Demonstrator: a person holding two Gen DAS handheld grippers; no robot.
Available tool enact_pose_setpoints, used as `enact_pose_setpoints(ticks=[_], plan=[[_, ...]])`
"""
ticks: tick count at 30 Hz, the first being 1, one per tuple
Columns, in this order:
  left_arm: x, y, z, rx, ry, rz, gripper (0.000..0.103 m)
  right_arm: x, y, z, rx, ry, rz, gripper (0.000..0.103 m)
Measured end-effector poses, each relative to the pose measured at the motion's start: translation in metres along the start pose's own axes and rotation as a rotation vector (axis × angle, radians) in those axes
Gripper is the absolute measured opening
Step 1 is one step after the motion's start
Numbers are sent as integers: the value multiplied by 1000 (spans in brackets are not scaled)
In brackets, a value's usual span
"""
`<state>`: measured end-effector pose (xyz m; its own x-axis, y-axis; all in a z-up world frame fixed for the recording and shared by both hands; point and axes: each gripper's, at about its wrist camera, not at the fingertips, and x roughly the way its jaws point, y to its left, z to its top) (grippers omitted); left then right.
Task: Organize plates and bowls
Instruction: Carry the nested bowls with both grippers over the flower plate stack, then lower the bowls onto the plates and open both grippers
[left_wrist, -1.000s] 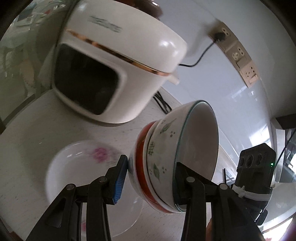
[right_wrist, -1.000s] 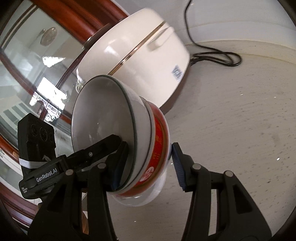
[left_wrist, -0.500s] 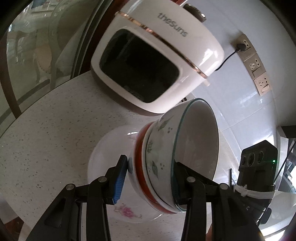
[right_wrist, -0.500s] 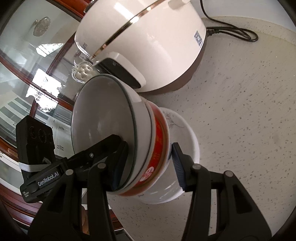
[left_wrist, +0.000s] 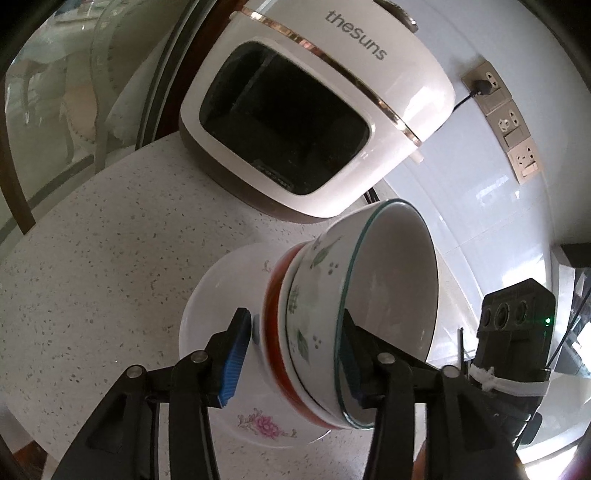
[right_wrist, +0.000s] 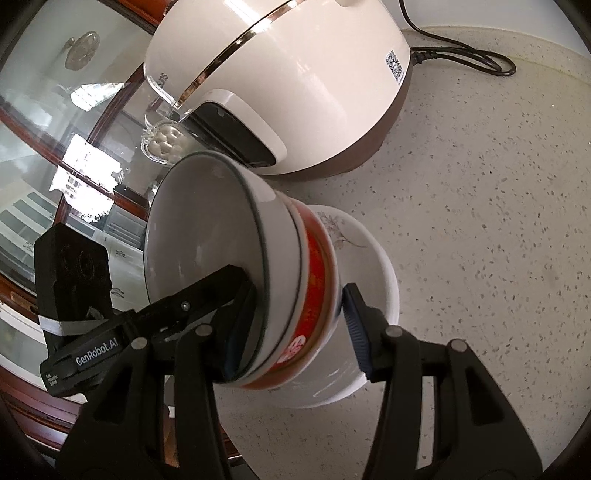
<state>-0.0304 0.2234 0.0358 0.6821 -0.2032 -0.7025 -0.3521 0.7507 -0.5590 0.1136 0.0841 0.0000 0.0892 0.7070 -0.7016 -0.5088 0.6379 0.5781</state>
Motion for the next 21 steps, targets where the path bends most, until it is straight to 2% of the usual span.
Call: enact_pose_setpoints(ticks=[4,5,8,10,12,15,21], plan=[[-16,-11,-2,50,-64,49,69,-24,6,3,-30,-70,-27,66],[-21,-14,-3,64,-80,59,70,-29,7,3,-35,-82,-35,69],[-40,-27,-13,128,-144,92,76,-55,14,-3,-78,-157,-113,73],[-57,-39,-25,194,-211,142,83,-76,21,-14,-127,-225,-182,78],[-70,-48,-40,259,-289,197,84,-91,28,-29,-176,-288,-242,83],[-83,-54,-61,314,-360,261,85,-105,34,-55,-240,-347,-311,85],[-96,-49,-97,337,-419,306,86,-109,43,-99,-300,-427,-385,88]])
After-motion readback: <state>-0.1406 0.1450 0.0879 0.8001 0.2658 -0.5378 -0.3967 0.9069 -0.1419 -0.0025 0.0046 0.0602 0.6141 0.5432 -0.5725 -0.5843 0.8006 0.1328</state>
